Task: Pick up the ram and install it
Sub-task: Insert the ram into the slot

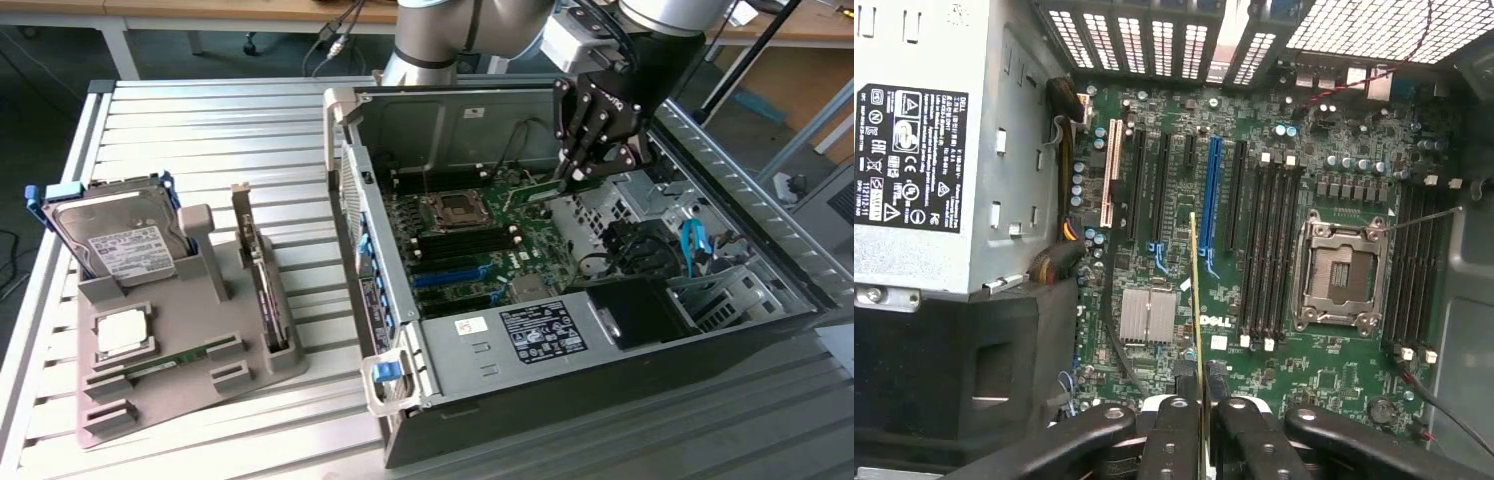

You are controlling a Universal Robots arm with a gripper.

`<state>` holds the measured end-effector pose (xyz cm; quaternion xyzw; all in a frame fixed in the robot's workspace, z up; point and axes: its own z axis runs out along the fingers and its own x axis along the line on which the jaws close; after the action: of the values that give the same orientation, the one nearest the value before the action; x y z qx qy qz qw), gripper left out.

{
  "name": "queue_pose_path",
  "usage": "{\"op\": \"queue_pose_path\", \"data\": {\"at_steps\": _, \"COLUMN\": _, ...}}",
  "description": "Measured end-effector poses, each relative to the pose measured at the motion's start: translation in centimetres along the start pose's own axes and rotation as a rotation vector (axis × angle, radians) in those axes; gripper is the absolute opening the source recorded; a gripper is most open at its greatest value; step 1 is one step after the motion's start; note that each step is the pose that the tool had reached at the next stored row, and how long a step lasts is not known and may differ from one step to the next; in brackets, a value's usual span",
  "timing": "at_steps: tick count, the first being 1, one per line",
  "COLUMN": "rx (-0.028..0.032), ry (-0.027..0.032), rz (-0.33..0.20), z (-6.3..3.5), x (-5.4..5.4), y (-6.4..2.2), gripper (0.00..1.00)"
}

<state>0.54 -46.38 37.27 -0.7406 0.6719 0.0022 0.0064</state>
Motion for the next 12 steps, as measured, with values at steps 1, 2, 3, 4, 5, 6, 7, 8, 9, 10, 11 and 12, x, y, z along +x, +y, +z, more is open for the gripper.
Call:
{"op": "queue_pose_path", "data": {"at_steps": 1, "rx": 0.0, "ry": 0.0, "rz": 0.0, "z": 0.0, "x": 0.0, "y": 0.0, "gripper": 0.14}}
{"op": "queue_pose_path", "data": {"at_steps": 2, "rx": 0.0, "ry": 0.0, "rz": 0.0, "z": 0.0, "x": 0.0, "y": 0.0, "gripper": 0.14}}
{"op": "queue_pose_path", "data": {"at_steps": 3, "rx": 0.0, "ry": 0.0, "rz": 0.0, "z": 0.0, "x": 0.0, "y": 0.0, "gripper": 0.14}}
{"op": "queue_pose_path", "data": {"at_steps": 4, "rx": -0.0001, "ry": 0.0, "rz": 0.0, "z": 0.0, "x": 0.0, "y": 0.0, "gripper": 0.14}}
{"op": "queue_pose_path", "data": {"at_steps": 5, "rx": 0.0, "ry": 0.0, "rz": 0.0, "z": 0.0, "x": 0.0, "y": 0.0, "gripper": 0.14}}
{"op": "queue_pose_path", "data": {"at_steps": 6, "rx": 0.0, "ry": 0.0, "rz": 0.0, "z": 0.0, "x": 0.0, "y": 0.0, "gripper": 0.14}}
{"op": "queue_pose_path", "data": {"at_steps": 7, "rx": 0.0, "ry": 0.0, "rz": 0.0, "z": 0.0, "x": 0.0, "y": 0.0, "gripper": 0.14}}
{"op": "queue_pose_path", "data": {"at_steps": 8, "rx": 0.0, "ry": 0.0, "rz": 0.0, "z": 0.0, "x": 0.0, "y": 0.0, "gripper": 0.14}}
{"op": "queue_pose_path", "data": {"at_steps": 9, "rx": 0.0, "ry": 0.0, "rz": 0.0, "z": 0.0, "x": 0.0, "y": 0.0, "gripper": 0.14}}
{"op": "queue_pose_path", "data": {"at_steps": 10, "rx": -0.0001, "ry": 0.0001, "rz": 0.001, "z": 0.0, "x": 0.0, "y": 0.0, "gripper": 0.14}}
{"op": "queue_pose_path", "data": {"at_steps": 11, "rx": 0.0, "ry": 0.0001, "rz": 0.002, "z": 0.04, "x": -0.01, "y": 0.0, "gripper": 0.14}}
{"op": "queue_pose_path", "data": {"at_steps": 12, "rx": 0.0, "ry": 0.0003, "rz": 0.003, "z": 0.19, "x": 0.0, "y": 0.0, "gripper": 0.14}}
